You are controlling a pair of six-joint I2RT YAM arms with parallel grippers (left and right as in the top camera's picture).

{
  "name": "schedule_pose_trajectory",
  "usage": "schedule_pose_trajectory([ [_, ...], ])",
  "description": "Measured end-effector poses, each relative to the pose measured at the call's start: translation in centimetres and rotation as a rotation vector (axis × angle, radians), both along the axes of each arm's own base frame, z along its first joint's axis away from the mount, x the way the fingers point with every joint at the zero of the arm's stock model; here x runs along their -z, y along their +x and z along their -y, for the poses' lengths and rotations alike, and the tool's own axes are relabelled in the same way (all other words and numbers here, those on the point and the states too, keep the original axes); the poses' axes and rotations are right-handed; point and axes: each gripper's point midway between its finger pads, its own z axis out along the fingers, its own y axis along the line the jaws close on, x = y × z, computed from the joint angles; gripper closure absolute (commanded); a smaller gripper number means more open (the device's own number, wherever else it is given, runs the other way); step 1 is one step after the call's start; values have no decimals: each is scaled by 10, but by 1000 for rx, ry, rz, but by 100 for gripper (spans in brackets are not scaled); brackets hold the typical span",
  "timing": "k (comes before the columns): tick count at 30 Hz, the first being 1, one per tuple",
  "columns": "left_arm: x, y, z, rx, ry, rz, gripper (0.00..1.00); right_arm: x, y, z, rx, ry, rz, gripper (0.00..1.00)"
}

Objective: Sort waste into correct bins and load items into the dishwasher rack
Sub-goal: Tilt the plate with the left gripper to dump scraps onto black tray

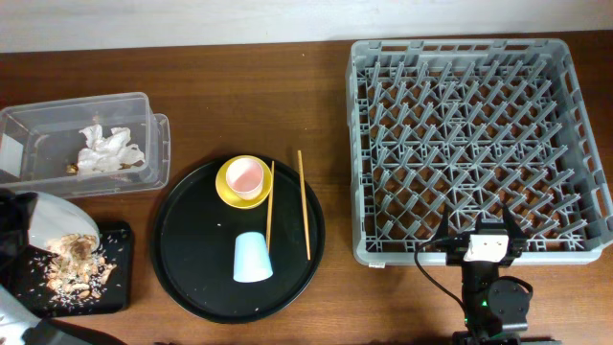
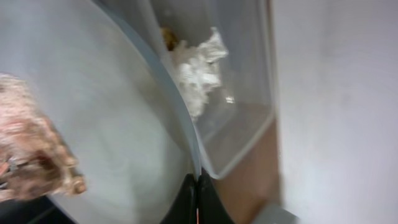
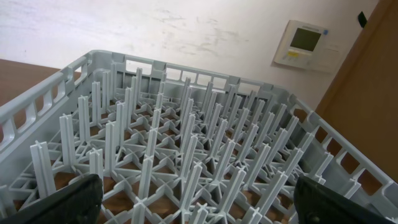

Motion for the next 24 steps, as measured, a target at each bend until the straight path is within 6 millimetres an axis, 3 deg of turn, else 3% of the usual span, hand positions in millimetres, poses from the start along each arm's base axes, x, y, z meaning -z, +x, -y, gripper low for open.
schedule_pose_trajectory([
  [4,-16,-5,1,24,-78,121,100,0,0,0,0,0,0,2],
  [8,-31,2,16,100,-128,219,99,0,0,0,0,0,0,2],
  [12,-36,2,27,138,-167,252,99,0,0,0,0,0,0,2],
  [15,-36,-11,31,105,-244,244,99,0,0,0,0,0,0,2],
  [20,-42,-26,8,45,-191,272,99,0,0,0,0,0,0,2],
  [24,-36,-32,18,31,-252,228,99,0,0,0,0,0,0,2],
])
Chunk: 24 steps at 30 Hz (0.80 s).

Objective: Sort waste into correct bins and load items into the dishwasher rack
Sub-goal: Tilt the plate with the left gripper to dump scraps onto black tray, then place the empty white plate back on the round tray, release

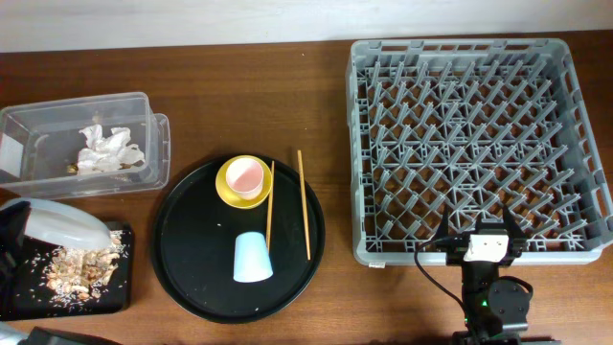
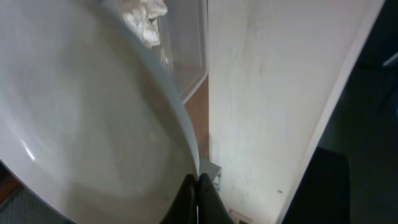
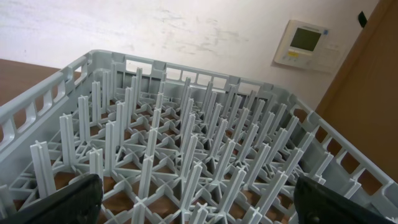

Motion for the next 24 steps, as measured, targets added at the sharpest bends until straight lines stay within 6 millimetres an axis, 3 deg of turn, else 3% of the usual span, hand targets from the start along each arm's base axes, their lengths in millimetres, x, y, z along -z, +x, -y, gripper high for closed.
schedule_pose_trajectory([
  [10,-12,-3,19,33,-56,35,100,0,0,0,0,0,0,2],
  [14,-25,-13,46,63,7,5,100,0,0,0,0,0,0,2],
  [16,-34,-12,81,145,82,-29,100,0,0,0,0,0,0,1],
  [17,-33,-13,109,215,105,-75,100,0,0,0,0,0,0,2],
  [18,-30,-14,137,301,140,-122,100,0,0,0,0,0,0,2],
  [21,-11,-23,195,549,320,-267,100,0,0,0,0,0,-2,2],
  [24,22,-34,216,661,425,-417,100,0,0,0,0,0,-1,2],
])
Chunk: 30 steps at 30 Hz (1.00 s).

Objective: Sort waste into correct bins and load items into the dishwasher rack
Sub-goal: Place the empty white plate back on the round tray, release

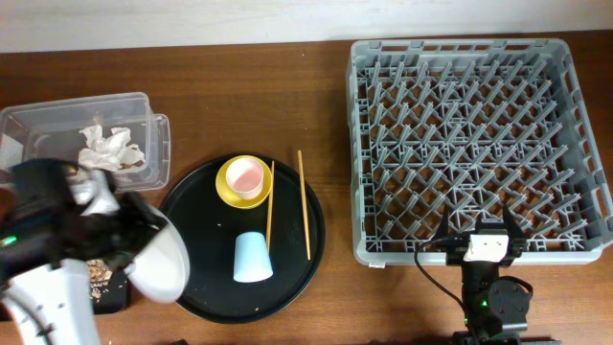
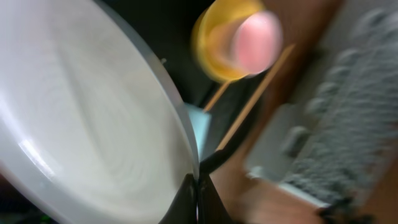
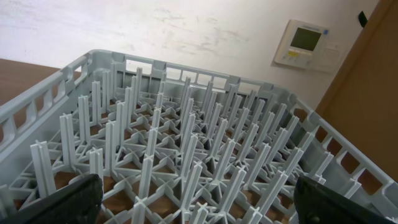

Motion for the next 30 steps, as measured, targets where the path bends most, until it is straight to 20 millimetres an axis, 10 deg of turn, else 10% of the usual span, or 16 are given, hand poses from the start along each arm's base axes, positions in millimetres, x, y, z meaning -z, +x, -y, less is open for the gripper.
schedule_pose_trajectory([
  [7,93,-6,60,239,94,-94,99,0,0,0,0,0,0,2],
  [9,95,1,71,283,119,-52,99,0,0,0,0,0,0,2],
  [14,97,6,65,285,217,-33,51,0,0,0,0,0,1,2],
  [18,97,8,49,255,307,-44,50,0,0,0,0,0,1,1],
  [23,18,9,11,144,456,-30,47,0,0,0,0,0,0,2],
  [24,-2,8,0,87,470,-17,39,0,0,0,0,0,0,2],
  [25,-18,8,-10,28,479,12,1,0,0,0,0,0,0,2],
  [30,-53,-20,-62,-259,510,84,1,0,0,0,0,0,0,2],
])
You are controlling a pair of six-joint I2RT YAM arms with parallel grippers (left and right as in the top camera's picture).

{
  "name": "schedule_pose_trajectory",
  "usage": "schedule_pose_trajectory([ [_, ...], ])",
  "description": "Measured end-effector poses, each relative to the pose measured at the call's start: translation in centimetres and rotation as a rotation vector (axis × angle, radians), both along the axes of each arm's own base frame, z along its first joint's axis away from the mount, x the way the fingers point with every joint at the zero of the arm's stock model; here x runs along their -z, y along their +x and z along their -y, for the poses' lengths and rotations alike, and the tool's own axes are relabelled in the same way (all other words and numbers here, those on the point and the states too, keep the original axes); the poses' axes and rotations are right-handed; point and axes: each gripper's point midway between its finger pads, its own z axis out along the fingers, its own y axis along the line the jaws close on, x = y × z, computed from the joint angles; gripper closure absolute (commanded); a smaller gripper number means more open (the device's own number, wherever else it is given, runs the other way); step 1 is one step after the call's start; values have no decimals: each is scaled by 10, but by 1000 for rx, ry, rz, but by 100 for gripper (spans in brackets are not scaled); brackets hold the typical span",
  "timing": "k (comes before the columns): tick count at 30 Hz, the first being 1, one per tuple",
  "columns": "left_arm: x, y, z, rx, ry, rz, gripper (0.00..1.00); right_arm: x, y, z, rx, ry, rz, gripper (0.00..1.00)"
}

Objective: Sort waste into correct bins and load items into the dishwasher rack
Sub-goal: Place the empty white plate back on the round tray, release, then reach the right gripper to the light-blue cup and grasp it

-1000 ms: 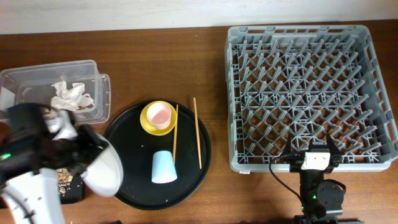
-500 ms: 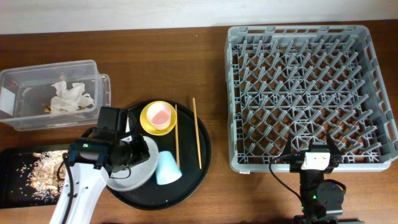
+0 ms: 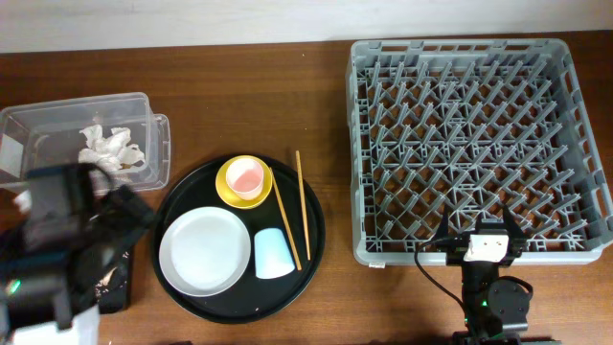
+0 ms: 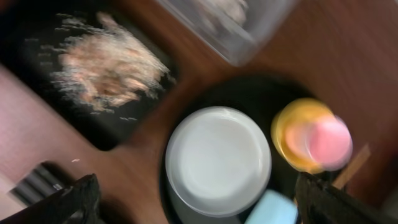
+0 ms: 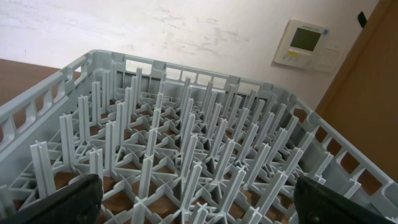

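A white plate [image 3: 204, 251] lies flat and empty on the round black tray [image 3: 306, 251], also plate [image 4: 217, 160]. My left gripper [image 4: 199, 202] hovers open above it with nothing held; its arm [image 3: 67, 244] shows blurred at the left. Beside the plate are a light blue cup [image 3: 275, 254] on its side, a pink cup on a yellow saucer [image 3: 242, 179] and two chopsticks [image 3: 303, 206]. Food scraps [image 4: 109, 62] lie in the black square tray [image 3: 113, 292]. My right gripper [image 5: 196, 202] stands open at the front edge of the grey dishwasher rack [image 3: 479, 144].
A clear plastic bin [image 3: 153, 144] with crumpled tissue [image 3: 107, 149] stands at the back left, next to the round tray. The rack's rows of upright pegs [image 5: 186, 143] hold nothing. Bare wooden table [image 3: 249, 96] runs behind the trays.
The plate, held tilted by my shut left gripper over the round tray's left side, now lies flat on it. The gripper is open and apart. Blue cup and one chopstick have shifted right.
My left gripper held the plate tilted over the black square tray with scraps on it. Then the plate was bare and the scraps lay in that tray. Then the plate was over the round tray, and now it rests there, let go. The right arm stayed still.
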Motion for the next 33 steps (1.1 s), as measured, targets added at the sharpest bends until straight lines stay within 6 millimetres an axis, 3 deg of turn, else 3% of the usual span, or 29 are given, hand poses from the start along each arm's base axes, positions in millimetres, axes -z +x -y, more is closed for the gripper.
schedule_pose_trajectory([
  [4,-21,-41,-44,-306,29,119,1,0,0,0,0,0,0,1],
  [7,-21,-51,-47,-375,-5,130,1,-1,0,0,0,0,5,2],
  [9,-19,-50,-46,-377,-17,128,1,-15,1,-4,-24,2,62,2],
  [12,-19,-50,-46,-385,-21,127,0,-47,-7,-74,-440,49,186,2],
  [13,-19,-50,-46,-386,-23,128,1,-61,-33,-122,-755,93,230,2],
  [14,-19,-49,-46,-387,-23,128,1,-63,-55,-146,-948,116,219,2],
  [15,-19,-50,-46,-386,-25,127,1,-81,-87,-167,-1149,114,274,2],
  [17,-19,-49,-46,-386,-25,128,0,-88,-97,-170,-1199,162,275,2],
  [21,-19,-49,-46,-386,-25,128,1,-115,-81,-150,-1064,448,300,2],
  [23,-19,-49,-46,-386,-25,128,1,-127,-68,-137,-962,546,294,2],
  [26,-19,-49,-46,-386,-24,128,1,-161,-50,-121,-812,609,219,2],
  [28,-19,-50,-46,-386,-25,127,1,-197,-27,-118,-735,587,89,2],
  [30,-19,-50,-46,-386,-26,125,1,-183,-14,-125,-679,620,-253,2],
  [33,-19,-50,-46,-386,-25,126,1,-190,6,-152,-758,700,-640,2],
])
